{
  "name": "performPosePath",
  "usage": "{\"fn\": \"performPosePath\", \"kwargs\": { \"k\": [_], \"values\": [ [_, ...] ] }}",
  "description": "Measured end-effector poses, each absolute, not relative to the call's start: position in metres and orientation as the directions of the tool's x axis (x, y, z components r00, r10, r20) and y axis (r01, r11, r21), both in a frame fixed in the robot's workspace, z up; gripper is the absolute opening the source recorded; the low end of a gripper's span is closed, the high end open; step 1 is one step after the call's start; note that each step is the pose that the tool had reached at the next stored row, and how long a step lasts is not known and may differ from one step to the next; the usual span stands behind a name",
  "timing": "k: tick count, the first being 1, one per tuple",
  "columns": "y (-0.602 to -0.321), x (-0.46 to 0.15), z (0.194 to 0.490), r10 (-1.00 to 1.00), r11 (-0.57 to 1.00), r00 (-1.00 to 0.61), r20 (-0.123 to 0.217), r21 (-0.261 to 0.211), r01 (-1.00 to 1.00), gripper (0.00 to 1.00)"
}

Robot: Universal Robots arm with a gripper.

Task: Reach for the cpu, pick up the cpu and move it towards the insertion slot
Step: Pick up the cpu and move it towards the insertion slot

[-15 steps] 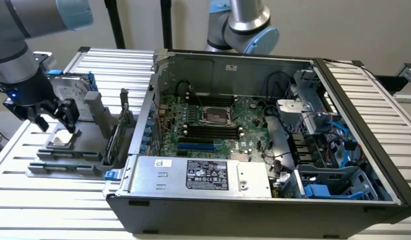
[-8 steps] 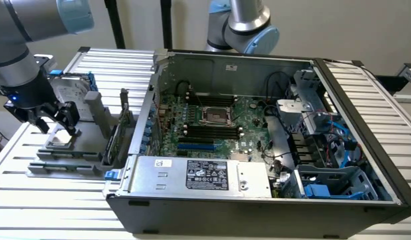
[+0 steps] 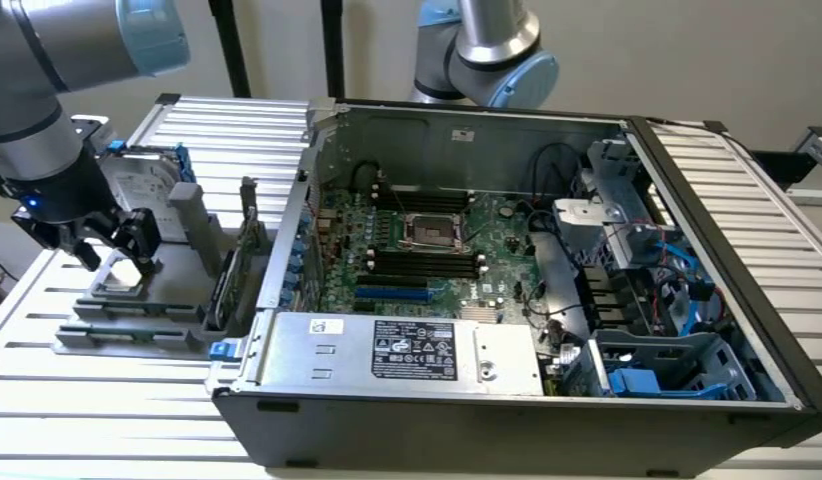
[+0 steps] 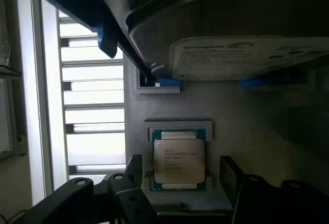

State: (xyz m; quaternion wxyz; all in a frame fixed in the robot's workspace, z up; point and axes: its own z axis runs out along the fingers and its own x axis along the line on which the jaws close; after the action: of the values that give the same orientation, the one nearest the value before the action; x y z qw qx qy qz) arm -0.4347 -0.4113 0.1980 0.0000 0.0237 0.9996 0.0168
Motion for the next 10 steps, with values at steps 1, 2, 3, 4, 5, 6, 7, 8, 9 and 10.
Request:
{"fn": "performPosePath", "kwargs": {
  "k": [1,2,3,4,5,6,7,8,9,10],
  "values": [
    [-0.4113,-0.4347,0.1969,0.048,0.998,-0.999,0.001,0.034,0.048,0.71],
    [-0.4113,-0.4347,0.1960,0.048,0.998,-0.999,0.001,0.034,0.048,0.71],
    [-0.4113,-0.4347,0.1951,0.048,0.998,-0.999,0.001,0.034,0.048,0.71],
    [-0.4113,-0.4347,0.1942,0.049,0.998,-0.999,0.001,0.034,0.049,0.71],
    [-0.4113,-0.4347,0.1935,0.049,0.998,-0.999,0.001,0.034,0.049,0.71],
    [-0.4113,-0.4347,0.1928,0.050,0.998,-0.999,0.001,0.033,0.050,0.71],
    [-0.4113,-0.4347,0.1921,0.050,0.998,-0.999,0.001,0.034,0.050,0.71],
    [-0.4113,-0.4347,0.1917,0.050,0.998,-0.999,0.001,0.033,0.050,0.71],
    [-0.4113,-0.4347,0.1912,0.050,0.998,-0.999,0.001,0.034,0.050,0.71],
    [-0.4113,-0.4347,0.1909,0.050,0.998,-0.999,0.002,0.033,0.050,0.71]
  ]
}}
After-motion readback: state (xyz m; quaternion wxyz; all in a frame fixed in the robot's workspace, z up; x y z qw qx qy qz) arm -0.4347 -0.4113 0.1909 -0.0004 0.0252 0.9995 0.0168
